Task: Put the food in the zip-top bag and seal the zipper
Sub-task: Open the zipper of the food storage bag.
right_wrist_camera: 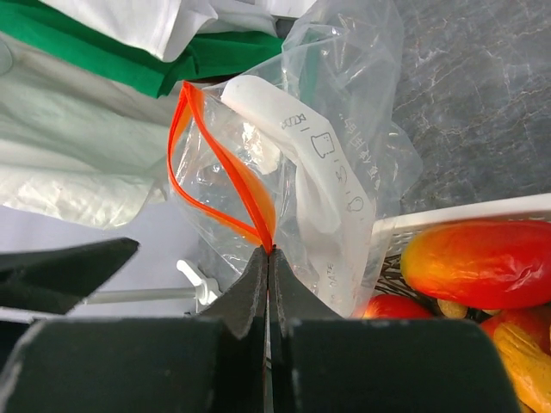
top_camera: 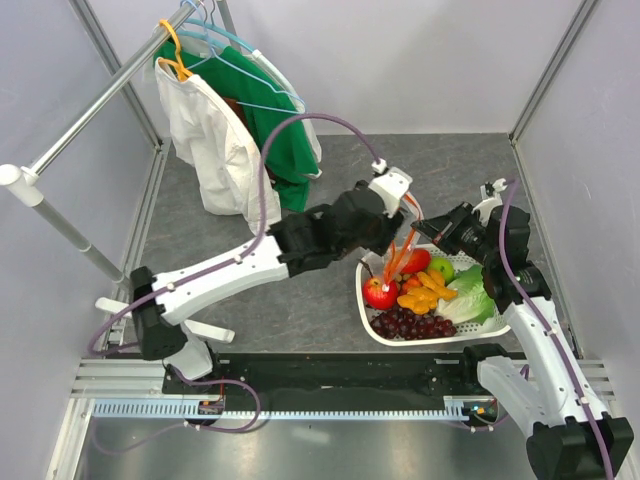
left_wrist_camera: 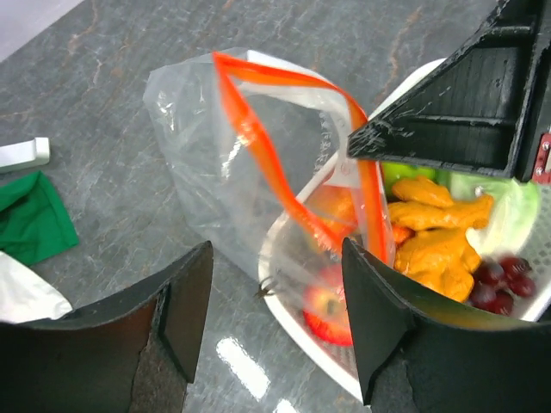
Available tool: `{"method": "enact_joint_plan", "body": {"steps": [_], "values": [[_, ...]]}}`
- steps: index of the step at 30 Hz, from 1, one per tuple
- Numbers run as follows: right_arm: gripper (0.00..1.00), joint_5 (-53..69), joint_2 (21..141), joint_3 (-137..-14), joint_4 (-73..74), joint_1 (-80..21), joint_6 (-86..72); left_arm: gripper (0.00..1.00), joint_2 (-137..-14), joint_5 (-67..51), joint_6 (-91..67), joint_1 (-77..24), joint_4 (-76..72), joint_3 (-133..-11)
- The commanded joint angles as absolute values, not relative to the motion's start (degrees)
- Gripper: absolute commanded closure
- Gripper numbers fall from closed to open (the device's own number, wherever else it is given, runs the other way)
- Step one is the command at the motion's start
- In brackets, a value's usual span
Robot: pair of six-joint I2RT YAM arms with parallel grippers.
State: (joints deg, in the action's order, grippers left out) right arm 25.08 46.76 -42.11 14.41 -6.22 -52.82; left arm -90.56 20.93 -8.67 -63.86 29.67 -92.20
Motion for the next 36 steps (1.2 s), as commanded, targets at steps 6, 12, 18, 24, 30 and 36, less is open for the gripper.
{"method": "enact_joint_plan", "body": {"steps": [6,12,18,24,30,36], "values": [[1.0,20.84,45.79,-43.77,16.43,-7.12,-57.04,0.3,-101.33,40.33,-10.73,-66.79,30.06,-101.51],[1.0,20.04,45.88,-43.68,16.52,-7.65,-57.65,0.22,-106.87,43.59,-7.91,-67.94,29.88,-106.95],[1.0,19.51,45.62,-43.59,16.08,-8.0,-56.7,0.3,-107.24,40.54,-7.65,-67.68,30.58,-106.8],[1.0,17.31,45.97,-44.3,19.16,-8.0,-50.1,0.43,-99.24,26.83,-10.89,-63.82,30.41,-99.6],[1.0,19.16,46.49,-44.3,17.84,-7.91,-46.94,0.37,-93.87,11.7,-13.53,-57.75,30.14,-93.88],[1.0,19.78,46.76,-44.47,17.84,-7.91,-45.79,0.3,-94.3,2.55,-16.43,-54.14,30.59,-93.07]]}}
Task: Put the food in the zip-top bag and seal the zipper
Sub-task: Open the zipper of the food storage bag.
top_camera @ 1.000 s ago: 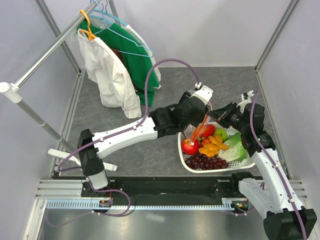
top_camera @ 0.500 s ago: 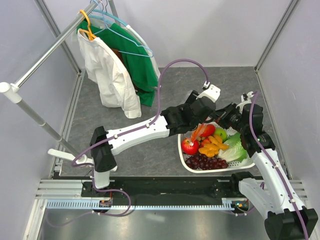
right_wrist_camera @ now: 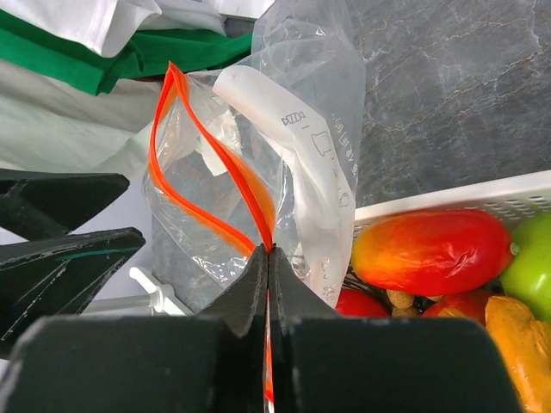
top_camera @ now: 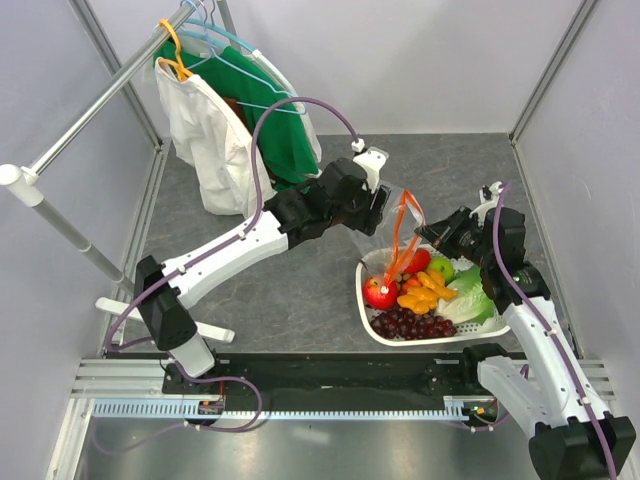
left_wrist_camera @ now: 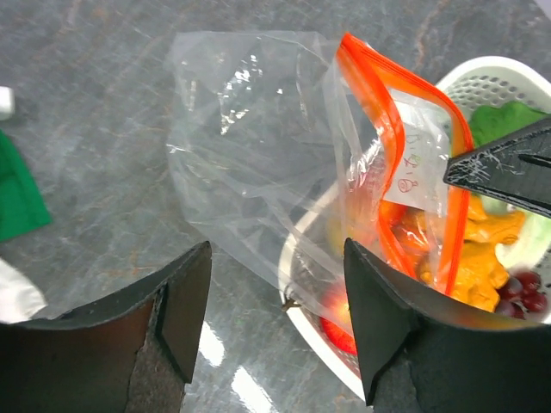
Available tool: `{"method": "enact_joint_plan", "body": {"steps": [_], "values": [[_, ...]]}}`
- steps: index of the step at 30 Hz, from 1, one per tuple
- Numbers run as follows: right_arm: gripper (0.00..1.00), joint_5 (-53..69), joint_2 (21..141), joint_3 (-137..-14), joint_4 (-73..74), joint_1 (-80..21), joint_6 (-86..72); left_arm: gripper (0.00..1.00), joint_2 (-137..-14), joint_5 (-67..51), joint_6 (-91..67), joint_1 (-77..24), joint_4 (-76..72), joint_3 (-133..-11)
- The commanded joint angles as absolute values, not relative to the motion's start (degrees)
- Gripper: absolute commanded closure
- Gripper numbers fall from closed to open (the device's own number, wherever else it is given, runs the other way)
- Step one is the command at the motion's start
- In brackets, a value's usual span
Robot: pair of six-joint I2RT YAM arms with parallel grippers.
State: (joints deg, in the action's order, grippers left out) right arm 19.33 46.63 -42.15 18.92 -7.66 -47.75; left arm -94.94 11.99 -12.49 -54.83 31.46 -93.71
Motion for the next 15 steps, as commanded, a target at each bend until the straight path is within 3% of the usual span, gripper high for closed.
{"method": "enact_joint_plan", "body": {"steps": [1,8,15], "values": [[1.0,19.95,46.93,-44.47,17.75,-7.91,-45.79,0.28,-94.39,1.94,-16.96,-54.14,30.5,-93.16],[1.0,21.0,47.72,-44.74,17.05,-7.91,-45.88,0.2,-95.97,-2.19,-18.02,-54.23,28.65,-93.69],[1.0,22.06,47.55,-44.39,16.79,-8.0,-45.53,0.3,-99.75,-0.18,-18.28,-54.23,29.18,-94.31]]}}
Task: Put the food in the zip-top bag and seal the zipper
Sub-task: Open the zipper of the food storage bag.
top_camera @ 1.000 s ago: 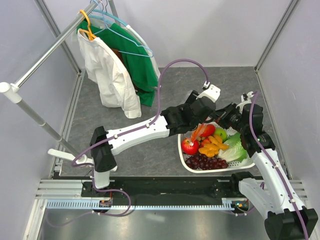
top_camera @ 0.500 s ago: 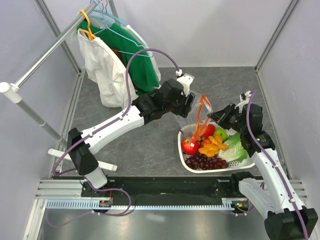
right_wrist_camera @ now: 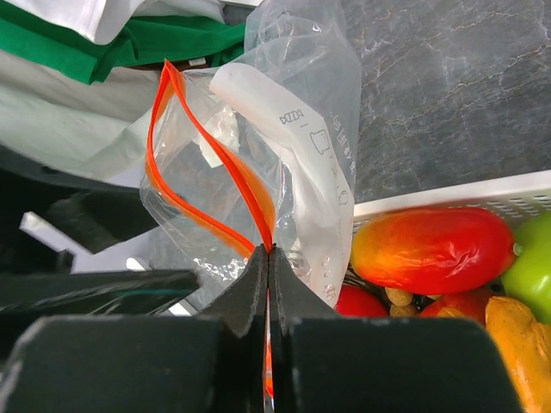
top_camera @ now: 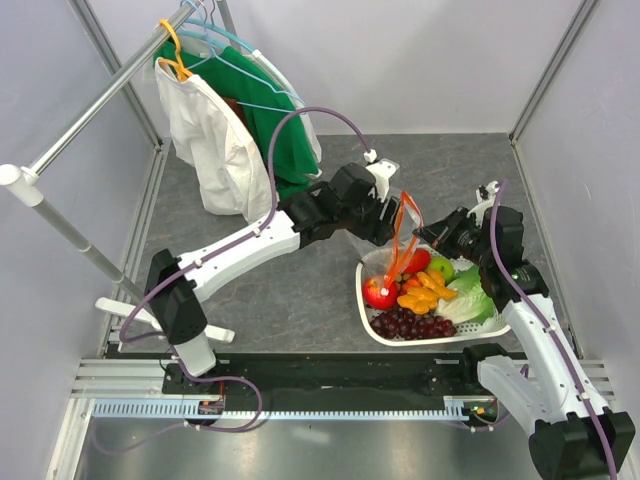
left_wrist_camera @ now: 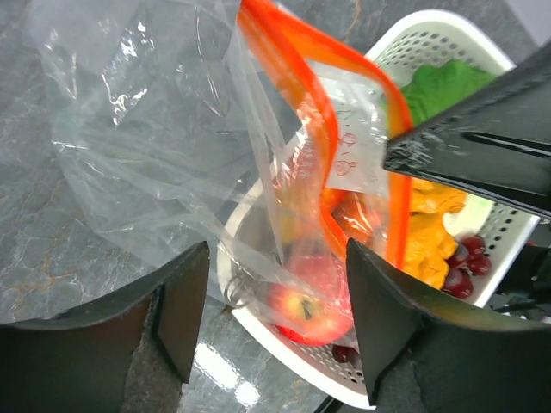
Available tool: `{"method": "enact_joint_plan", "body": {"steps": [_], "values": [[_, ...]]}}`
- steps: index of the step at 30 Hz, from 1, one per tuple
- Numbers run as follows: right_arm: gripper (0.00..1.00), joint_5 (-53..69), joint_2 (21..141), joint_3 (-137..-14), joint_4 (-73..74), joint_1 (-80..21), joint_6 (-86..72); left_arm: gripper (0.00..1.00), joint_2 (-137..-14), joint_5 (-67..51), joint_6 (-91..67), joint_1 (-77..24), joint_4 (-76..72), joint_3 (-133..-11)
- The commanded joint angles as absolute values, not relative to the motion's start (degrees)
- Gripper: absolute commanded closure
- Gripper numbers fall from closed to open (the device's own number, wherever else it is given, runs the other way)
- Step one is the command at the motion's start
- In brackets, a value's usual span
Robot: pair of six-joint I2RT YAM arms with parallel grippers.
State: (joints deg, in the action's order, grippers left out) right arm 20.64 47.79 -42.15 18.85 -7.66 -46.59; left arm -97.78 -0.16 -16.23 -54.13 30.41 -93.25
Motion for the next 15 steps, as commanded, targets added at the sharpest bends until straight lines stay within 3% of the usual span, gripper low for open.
{"method": "enact_joint_plan", "body": {"steps": [1,3,4,6,9,11,12,13,15], "values": [[1.0,22.15,47.46,-44.38,16.87,-7.91,-45.35,0.32,-99.76,-0.18,-18.28,-54.23,29.09,-94.13],[1.0,22.06,47.55,-44.21,16.96,-7.91,-44.83,0.49,-99.85,-0.35,-18.11,-54.05,28.74,-93.96],[1.0,21.71,47.64,-44.03,17.05,-7.91,-44.48,0.76,-99.67,-1.92,-18.19,-53.62,27.78,-93.69],[1.0,20.4,47.99,-43.86,18.01,-7.91,-42.37,0.98,-98.53,-4.64,-18.72,-52.83,26.46,-92.29],[1.0,19.6,48.78,-43.42,18.54,-7.82,-39.12,0.98,-97.82,-10.62,-19.07,-51.07,25.93,-91.67],[0.92,20.91,49.48,-43.68,18.81,-7.91,-37.97,0.98,-97.47,-14.4,-19.16,-50.63,25.23,-90.97],[0.84,21.61,49.57,-44.29,18.9,-7.91,-36.92,0.98,-97.56,-15.72,-19.33,-50.28,25.05,-90.62],[0.64,22.93,49.48,-44.91,19.07,-7.82,-36.65,0.98,-97.56,-17.91,-19.42,-50.1,24.87,-90.09],[0.47,23.81,48.96,-47.7,20.21,-7.91,-34.9,0.98,-97.38,-18.63,-19.86,-50.01,24.08,-89.39]]}}
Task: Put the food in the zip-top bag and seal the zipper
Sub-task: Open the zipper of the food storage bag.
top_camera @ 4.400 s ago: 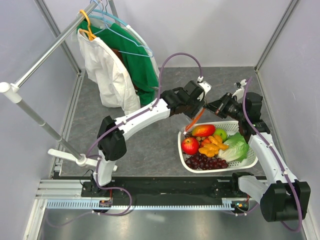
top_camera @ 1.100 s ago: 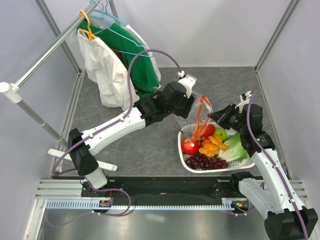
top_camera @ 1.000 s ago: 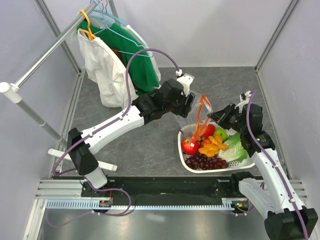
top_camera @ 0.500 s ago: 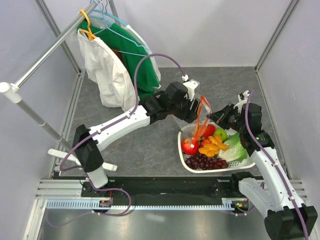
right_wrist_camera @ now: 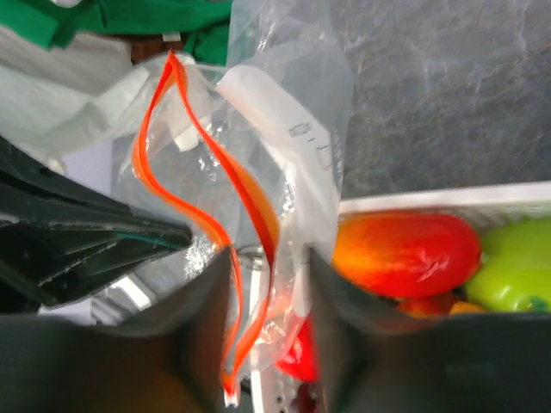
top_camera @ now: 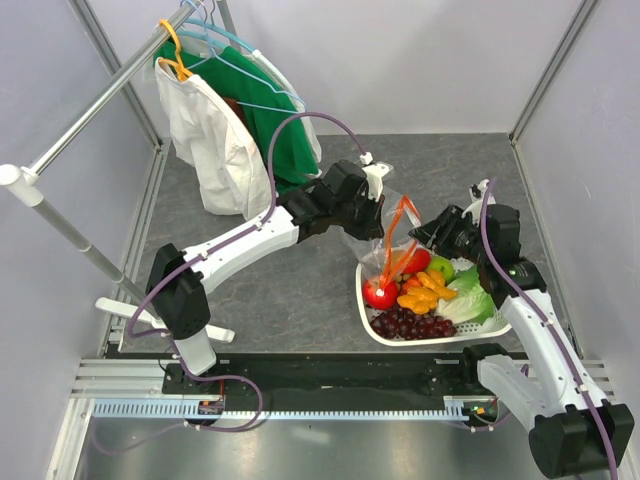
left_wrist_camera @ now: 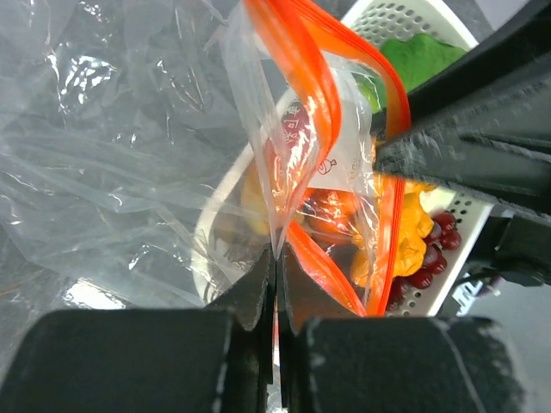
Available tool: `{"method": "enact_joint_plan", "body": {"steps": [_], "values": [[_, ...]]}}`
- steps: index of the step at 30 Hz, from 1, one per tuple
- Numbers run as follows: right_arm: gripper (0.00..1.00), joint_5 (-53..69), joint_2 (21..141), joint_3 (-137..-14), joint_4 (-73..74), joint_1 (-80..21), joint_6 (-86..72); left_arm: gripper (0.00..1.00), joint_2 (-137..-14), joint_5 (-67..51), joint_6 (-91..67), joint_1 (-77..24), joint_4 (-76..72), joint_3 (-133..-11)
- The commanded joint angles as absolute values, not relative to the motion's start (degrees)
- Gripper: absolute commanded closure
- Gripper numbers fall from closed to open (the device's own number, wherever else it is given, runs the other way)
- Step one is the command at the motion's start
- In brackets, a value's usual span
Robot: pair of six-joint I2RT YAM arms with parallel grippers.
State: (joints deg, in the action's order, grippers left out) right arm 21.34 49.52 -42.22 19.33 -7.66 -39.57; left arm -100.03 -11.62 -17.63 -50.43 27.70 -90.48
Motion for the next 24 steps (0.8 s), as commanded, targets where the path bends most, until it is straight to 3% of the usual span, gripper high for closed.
{"method": "enact_joint_plan", "body": {"steps": [1,9,14,18,24], "values": [[0.38,23.99,48.96,-49.03,20.91,-7.82,-34.37,0.98,-97.3,-18.46,-20.04,-50.01,23.82,-88.86],[0.4,32.15,47.63,-60.73,22.33,-7.91,-35.5,0.98,-97.56,-15.29,-20.13,-50.01,23.29,-89.12],[0.43,36.21,49.65,-55.66,21.01,-7.91,-38.5,0.98,-97.73,-19.15,-19.86,-49.84,23.29,-90.09],[0.35,37.09,50.53,-50.37,18.29,-8.0,-37.53,0.98,-98.26,-27.57,-19.69,-48.43,22.94,-90.53],[0.37,36.83,52.65,-47.46,16.26,-7.91,-37.0,0.98,-98.7,-33.83,-20.65,-46.24,21.71,-89.74]]}}
